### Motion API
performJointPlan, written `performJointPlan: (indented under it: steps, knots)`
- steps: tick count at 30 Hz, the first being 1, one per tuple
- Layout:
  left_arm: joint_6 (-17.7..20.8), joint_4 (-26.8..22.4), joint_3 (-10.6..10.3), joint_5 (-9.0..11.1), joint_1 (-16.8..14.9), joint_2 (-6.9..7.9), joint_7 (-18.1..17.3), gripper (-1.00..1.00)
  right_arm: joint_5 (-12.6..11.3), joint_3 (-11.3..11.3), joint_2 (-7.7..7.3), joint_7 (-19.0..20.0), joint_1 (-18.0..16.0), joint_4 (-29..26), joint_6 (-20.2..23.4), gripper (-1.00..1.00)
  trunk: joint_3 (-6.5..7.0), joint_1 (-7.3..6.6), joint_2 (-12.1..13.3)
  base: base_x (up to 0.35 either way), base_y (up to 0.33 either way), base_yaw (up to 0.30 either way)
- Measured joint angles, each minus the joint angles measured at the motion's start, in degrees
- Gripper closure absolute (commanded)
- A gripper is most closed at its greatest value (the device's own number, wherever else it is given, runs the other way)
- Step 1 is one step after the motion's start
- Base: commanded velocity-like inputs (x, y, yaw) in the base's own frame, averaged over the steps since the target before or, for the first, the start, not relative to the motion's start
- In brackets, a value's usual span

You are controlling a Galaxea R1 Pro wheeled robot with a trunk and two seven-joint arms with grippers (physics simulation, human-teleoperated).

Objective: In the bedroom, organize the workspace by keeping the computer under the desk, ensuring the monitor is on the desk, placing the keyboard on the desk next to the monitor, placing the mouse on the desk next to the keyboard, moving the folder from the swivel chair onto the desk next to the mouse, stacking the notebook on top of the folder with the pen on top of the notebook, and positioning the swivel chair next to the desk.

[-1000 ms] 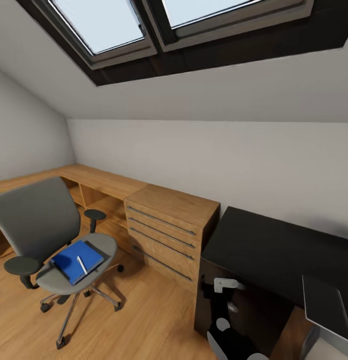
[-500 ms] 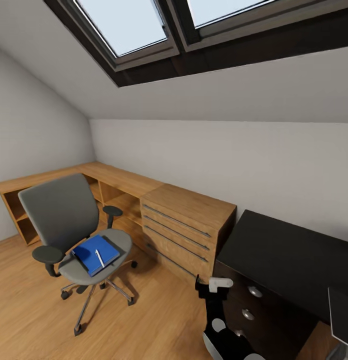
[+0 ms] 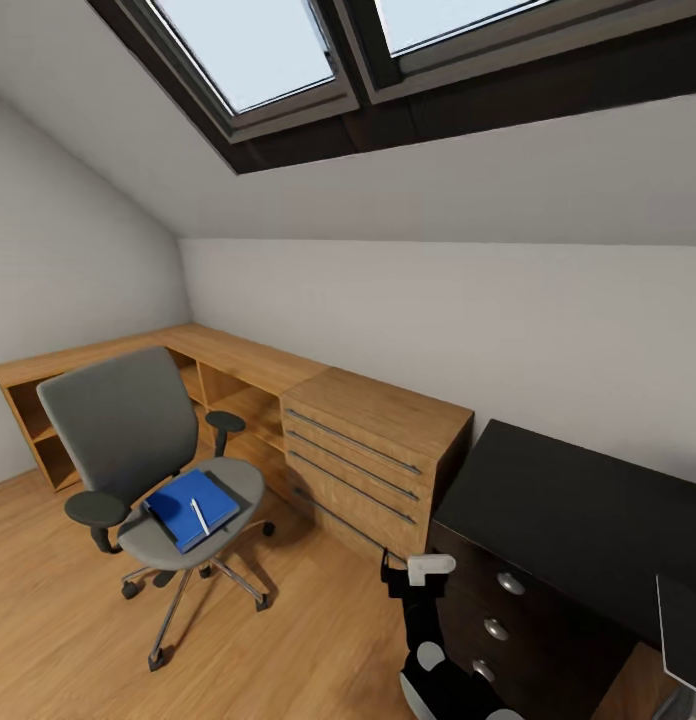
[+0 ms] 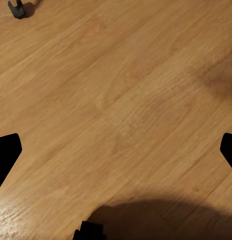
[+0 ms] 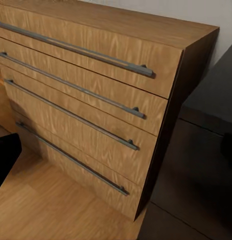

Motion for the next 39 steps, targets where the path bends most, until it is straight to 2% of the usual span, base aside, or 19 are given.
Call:
performJointPlan:
  steps: [11, 39]
  knots:
    - [0.00, 0.00, 0.00, 0.00, 0.00, 0.04, 0.01, -1.00, -0.04, 0.21, 0.24, -0.08, 0.00, 0.01, -0.13, -1.00, 0.00, 0.00, 0.00, 0.000, 0.000, 0.011]
    - [-0.08, -0.02, -0.02, -0.08, 0.00, -0.04, -0.04, -1.00, 0.12, 0.36, 0.26, -0.03, 0.00, 1.23, -0.16, -1.00, 0.00, -0.01, 0.00, 0.006, 0.000, 0.264]
